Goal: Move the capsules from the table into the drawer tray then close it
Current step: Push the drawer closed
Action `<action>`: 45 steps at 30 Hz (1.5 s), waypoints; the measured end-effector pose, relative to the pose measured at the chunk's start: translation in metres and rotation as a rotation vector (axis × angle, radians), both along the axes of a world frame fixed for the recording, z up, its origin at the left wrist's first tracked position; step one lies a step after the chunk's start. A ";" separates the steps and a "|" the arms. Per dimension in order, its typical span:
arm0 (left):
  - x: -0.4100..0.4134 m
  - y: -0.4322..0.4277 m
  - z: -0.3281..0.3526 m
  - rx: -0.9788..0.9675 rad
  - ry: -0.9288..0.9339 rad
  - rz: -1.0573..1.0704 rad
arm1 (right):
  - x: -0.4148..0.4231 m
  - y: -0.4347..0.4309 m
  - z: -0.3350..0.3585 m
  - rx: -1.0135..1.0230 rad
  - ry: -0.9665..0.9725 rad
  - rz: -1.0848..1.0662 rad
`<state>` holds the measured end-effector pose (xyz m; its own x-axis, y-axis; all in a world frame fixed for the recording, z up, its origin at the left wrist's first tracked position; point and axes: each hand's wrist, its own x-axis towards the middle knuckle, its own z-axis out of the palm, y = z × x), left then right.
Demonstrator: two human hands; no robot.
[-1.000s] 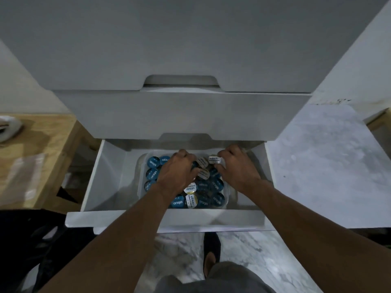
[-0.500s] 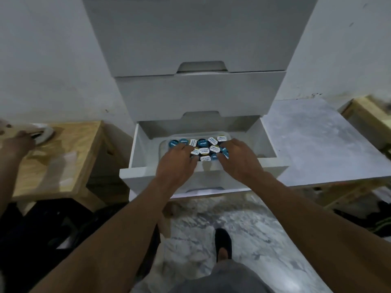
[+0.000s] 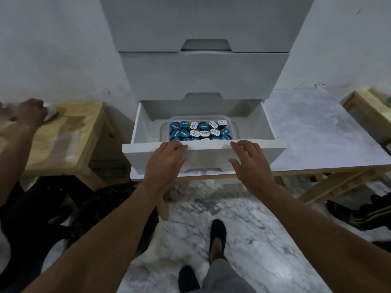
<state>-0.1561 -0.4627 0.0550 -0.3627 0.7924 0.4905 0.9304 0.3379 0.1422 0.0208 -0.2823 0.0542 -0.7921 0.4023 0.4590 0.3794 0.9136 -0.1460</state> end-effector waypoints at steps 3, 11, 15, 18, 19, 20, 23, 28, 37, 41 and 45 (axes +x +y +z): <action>-0.007 0.005 -0.003 0.053 0.021 0.011 | -0.009 0.010 -0.007 0.033 0.061 0.007; -0.026 0.009 -0.015 0.080 0.163 -0.023 | -0.023 0.031 -0.027 0.125 0.214 0.069; -0.034 0.016 -0.014 0.094 0.184 -0.012 | -0.032 0.042 -0.028 0.117 0.214 0.125; -0.043 0.028 -0.009 0.093 0.183 -0.004 | -0.043 0.051 -0.026 0.126 0.223 0.105; -0.047 0.032 -0.007 0.098 0.189 0.002 | -0.047 0.055 -0.025 0.131 0.223 0.100; -0.051 0.038 -0.004 0.105 0.199 0.009 | -0.052 0.060 -0.024 0.133 0.215 0.096; -0.066 0.054 0.001 0.100 0.216 0.023 | -0.068 0.074 -0.016 0.125 0.172 0.073; -0.090 0.076 0.000 0.104 0.198 0.061 | -0.093 0.094 -0.011 0.116 0.128 0.044; -0.115 0.100 -0.010 0.198 0.216 0.079 | -0.122 0.113 -0.020 0.137 0.320 -0.009; -0.121 0.107 -0.006 0.208 0.236 0.185 | -0.128 0.117 -0.013 0.169 0.318 -0.070; -0.129 0.114 0.000 0.117 0.262 0.326 | -0.133 0.119 -0.004 0.183 0.204 -0.171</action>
<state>-0.2853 -0.3488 0.0550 -0.4362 0.5907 0.6788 0.7874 0.6157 -0.0297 -0.1126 -0.1632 0.0500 -0.6040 0.4178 0.6787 0.5096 0.8572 -0.0741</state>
